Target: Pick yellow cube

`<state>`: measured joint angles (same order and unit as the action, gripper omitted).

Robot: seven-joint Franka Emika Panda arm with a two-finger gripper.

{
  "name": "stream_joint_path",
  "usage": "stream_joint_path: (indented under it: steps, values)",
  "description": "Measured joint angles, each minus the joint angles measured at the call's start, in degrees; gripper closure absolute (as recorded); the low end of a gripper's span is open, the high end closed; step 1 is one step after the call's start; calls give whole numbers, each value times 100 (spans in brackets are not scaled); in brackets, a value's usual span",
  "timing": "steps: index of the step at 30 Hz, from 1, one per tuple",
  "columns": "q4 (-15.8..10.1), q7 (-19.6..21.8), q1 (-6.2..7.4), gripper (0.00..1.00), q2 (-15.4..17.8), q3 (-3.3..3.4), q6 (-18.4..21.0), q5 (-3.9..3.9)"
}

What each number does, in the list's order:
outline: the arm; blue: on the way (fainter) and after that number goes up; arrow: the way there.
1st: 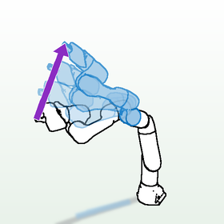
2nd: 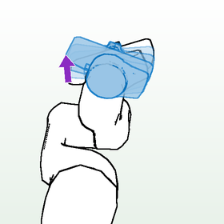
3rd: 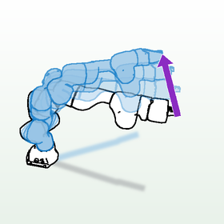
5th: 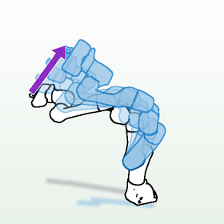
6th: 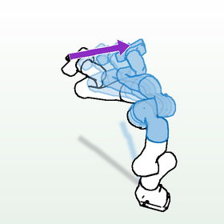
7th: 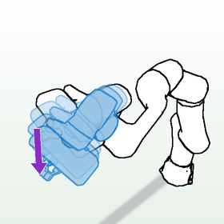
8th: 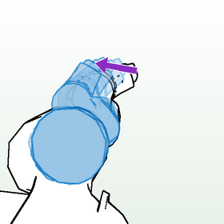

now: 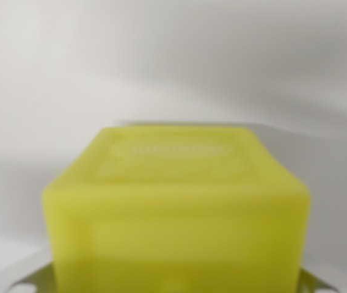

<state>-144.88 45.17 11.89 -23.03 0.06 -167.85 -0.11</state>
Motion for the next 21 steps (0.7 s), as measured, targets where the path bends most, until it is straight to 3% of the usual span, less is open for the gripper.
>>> stream_joint_path:
  steps: [21]
  values:
    - [-196, 4, 0, 100, 936, 0, 739, 3]
